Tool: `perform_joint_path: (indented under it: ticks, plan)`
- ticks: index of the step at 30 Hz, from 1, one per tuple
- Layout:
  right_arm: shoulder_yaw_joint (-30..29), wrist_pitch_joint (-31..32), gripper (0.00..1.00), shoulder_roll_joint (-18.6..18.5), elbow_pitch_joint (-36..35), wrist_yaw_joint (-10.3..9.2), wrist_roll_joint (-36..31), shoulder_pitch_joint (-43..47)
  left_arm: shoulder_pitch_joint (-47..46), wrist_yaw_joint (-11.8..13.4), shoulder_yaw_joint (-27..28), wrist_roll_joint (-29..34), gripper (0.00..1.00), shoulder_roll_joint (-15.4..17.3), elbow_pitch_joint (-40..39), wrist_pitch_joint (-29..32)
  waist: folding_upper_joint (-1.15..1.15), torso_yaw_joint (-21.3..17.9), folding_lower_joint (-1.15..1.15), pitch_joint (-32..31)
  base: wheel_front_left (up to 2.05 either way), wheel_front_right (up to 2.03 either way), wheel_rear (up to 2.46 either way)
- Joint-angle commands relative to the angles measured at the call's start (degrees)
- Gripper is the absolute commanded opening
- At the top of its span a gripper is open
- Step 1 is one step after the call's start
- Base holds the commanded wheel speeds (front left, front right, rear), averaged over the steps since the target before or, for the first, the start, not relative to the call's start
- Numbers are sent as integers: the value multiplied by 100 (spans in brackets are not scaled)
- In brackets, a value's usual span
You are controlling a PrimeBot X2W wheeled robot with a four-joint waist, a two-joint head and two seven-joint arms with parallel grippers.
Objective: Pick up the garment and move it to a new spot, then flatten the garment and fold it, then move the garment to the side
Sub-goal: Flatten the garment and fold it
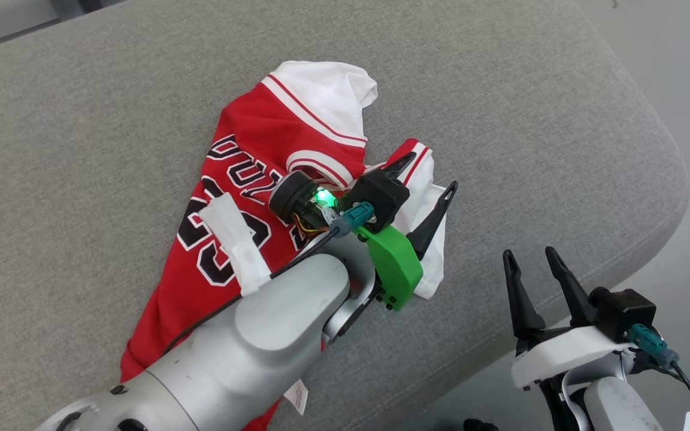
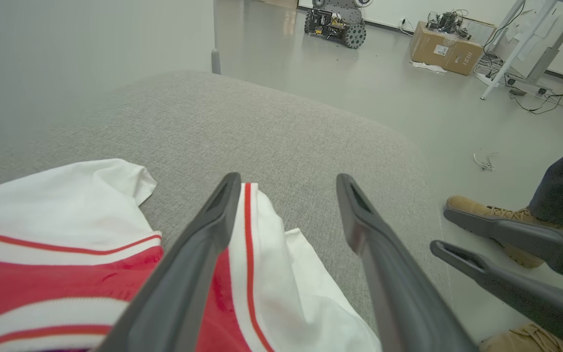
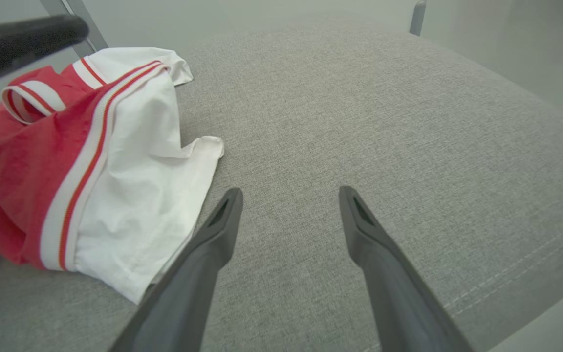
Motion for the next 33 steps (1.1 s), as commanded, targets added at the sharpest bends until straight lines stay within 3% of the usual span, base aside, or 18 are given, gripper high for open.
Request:
perform_joint_path:
  ticks: [1,6,10,19,25,33]
  plan:
    - [-31,2,100,2,-8,-9,-26,-5,-66,11,39,-119,100,33,-89,-176,0,73,0,-15,0,0,0]
    - [-201,2,100,-1,-48,-9,-140,94,-59,185,379,-306,100,36,-357,-499,0,307,0,-169,0,0,0]
    - [-399,1,100,-1,-115,-9,-317,213,402,324,1103,-49,100,185,-797,-529,0,621,0,-407,0,0,0]
    - [-811,2,100,-3,-354,-9,-739,503,2559,463,2577,925,100,702,-2112,-527,0,1468,0,-897,0,0,0]
    - [-911,2,100,-3,-607,-9,-983,573,3707,293,3319,1467,100,615,-2362,-527,0,1964,0,-1168,0,0,0]
    - [-973,2,100,-5,-735,-9,-1233,701,4961,-28,4604,2046,100,347,-2601,-528,0,2295,0,-1558,0,0,0]
